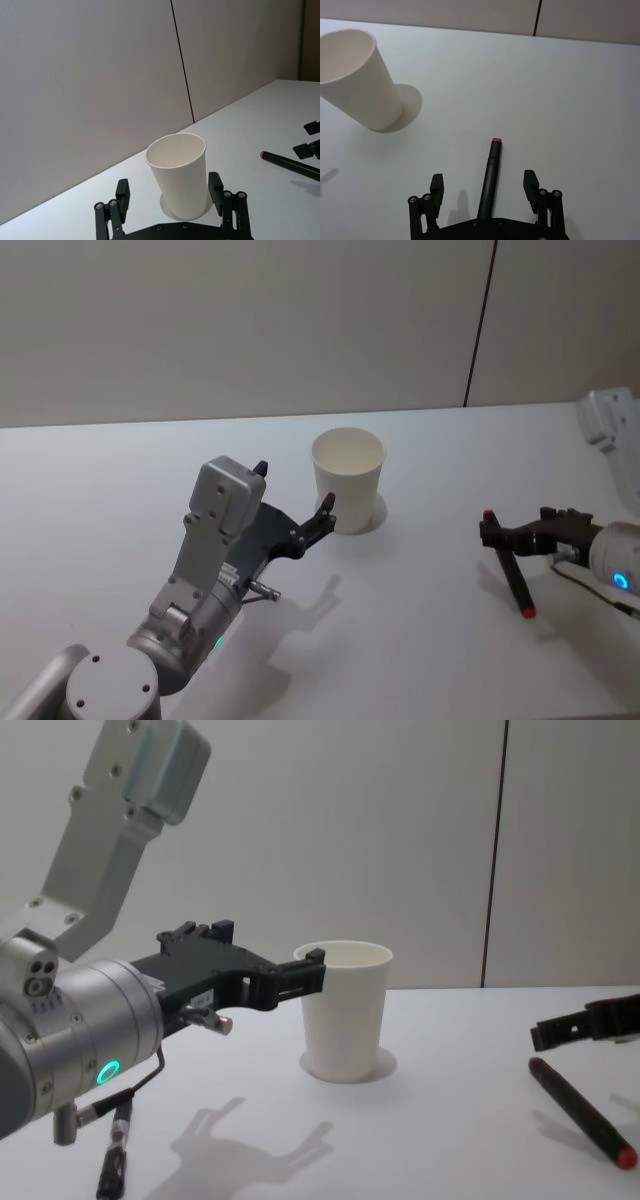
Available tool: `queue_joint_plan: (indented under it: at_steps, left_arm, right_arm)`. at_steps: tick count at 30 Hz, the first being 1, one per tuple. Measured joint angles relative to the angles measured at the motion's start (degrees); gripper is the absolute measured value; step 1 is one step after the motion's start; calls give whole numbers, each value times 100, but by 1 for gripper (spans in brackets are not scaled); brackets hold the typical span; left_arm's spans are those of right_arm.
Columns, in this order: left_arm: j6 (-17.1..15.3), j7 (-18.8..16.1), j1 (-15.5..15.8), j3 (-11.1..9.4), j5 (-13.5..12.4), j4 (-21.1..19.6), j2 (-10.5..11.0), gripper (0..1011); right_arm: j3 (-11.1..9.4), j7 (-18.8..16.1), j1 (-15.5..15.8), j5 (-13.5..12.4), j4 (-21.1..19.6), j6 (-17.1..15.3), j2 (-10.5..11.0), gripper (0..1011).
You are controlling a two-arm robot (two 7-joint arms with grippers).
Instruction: Place the pen into the pen holder.
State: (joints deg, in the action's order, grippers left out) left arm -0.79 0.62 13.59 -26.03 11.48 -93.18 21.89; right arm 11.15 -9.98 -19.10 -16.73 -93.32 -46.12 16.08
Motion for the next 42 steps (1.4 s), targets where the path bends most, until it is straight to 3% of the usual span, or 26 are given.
queue_joint_plan:
  at_steps: [8,18,42]
  left_arm:
    - [0,0,0,0,0,0,0,1003]
    - [0,0,0,0,0,0,0,1003]
    - [0,0,0,0,0,0,0,1003]
  right_arm:
    - [65,-80,-440,225,475,-455,-146,1002]
    - [190,-246,-894,515,944,-765,-323,1002]
    - [340,-487,-1463,1037,1633,-1040,-546,1002]
